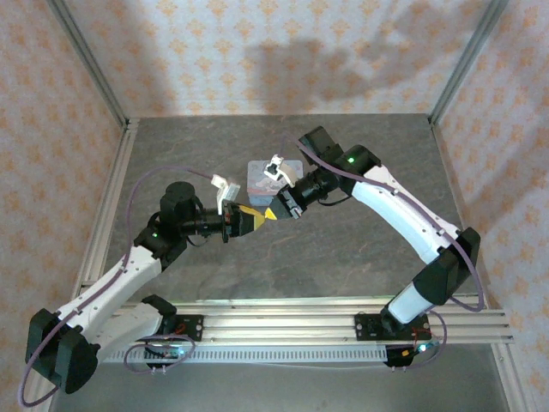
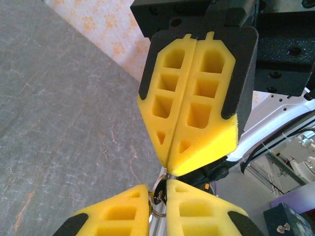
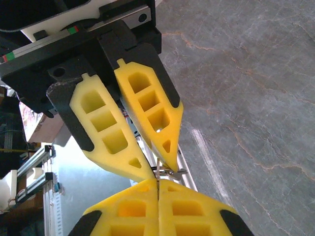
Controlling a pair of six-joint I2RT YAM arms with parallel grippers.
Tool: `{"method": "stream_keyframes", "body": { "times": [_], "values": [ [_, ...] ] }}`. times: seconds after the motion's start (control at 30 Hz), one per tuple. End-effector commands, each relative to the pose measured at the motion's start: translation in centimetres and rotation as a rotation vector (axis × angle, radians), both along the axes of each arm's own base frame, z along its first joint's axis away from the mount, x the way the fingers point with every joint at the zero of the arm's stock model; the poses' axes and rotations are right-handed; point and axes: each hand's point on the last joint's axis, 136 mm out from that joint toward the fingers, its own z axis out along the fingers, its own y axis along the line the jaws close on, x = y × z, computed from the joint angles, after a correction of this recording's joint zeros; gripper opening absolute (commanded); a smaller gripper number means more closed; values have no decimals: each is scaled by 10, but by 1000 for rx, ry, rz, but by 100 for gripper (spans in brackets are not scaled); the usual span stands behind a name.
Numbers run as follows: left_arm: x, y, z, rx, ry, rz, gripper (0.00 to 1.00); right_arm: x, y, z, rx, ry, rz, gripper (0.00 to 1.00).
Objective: Unlock a padlock with a key
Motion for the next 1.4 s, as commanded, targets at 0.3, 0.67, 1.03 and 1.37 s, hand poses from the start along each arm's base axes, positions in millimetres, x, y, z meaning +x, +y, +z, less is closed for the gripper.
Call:
{"method": "stream_keyframes", "body": {
  "times": [0.3,0.67,1.03,1.37],
  "values": [
    [2,6,10,1,-24,61,0,31,0,19,48,-83,-189,37],
    [23,46,-50,79,165,342,0,114,-53,-58,-184,-82,-787,52],
    [18,81,-104,114,307,539,0,148,-25,-175,-446,-158,-918,54],
    [27,91,-127,174,368,609,0,183,-14,-214,-453,-212,-1031,54]
  ]
}}
